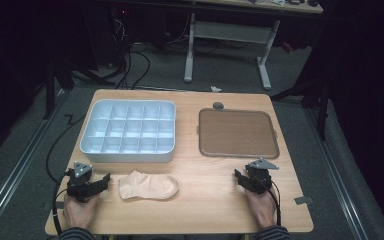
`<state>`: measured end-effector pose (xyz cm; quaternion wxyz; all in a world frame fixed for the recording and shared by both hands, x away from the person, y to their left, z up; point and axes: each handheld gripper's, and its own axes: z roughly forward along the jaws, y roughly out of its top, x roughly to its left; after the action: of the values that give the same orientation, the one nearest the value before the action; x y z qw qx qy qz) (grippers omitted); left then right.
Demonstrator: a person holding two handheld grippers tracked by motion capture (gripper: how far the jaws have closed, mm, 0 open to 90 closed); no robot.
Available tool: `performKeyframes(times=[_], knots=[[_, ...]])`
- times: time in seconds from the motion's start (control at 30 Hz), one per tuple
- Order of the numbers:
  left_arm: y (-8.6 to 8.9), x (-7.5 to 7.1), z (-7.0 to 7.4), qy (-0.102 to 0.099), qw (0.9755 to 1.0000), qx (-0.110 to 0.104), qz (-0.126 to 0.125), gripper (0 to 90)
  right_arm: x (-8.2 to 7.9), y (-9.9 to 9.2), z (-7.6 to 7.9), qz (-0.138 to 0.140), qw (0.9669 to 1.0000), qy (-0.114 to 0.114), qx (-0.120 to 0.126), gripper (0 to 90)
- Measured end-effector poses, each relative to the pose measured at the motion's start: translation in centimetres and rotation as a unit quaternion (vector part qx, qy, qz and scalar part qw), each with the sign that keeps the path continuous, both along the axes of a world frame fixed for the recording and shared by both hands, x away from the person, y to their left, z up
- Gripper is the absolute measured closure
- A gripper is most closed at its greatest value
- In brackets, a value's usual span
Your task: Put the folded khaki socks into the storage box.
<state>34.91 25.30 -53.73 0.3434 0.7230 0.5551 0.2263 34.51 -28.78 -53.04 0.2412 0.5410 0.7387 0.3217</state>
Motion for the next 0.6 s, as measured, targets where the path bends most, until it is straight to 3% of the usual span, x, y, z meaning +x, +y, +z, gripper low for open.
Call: performKeyframes(times=[0.1, 0.13, 0.37, 0.6], knots=[[0.2, -0.2, 0.0, 0.000, 0.9998, -0.017, -0.007, 30.7, -0.4, 0.3, 0.1, 0.008, 0.9999, -0.004, 0.010, 52.6], [0.2, -0.4, 0.1, -0.002, 0.9994, -0.032, -0.014, 30.8, -0.5, 0.4, 0.1, 0.010, 0.9998, -0.005, 0.014, 54.4], [-0.2, -1.5, 0.2, -0.013, 0.9982, -0.051, -0.028, 32.8, -1.4, 1.1, 0.8, 0.019, 0.9991, -0.022, 0.032, 55.9], [-0.9, -2.2, 1.0, -0.018, 0.9955, -0.075, -0.055, 32.4, -2.1, 2.9, 0.9, 0.040, 0.9984, -0.012, 0.039, 56.7]])
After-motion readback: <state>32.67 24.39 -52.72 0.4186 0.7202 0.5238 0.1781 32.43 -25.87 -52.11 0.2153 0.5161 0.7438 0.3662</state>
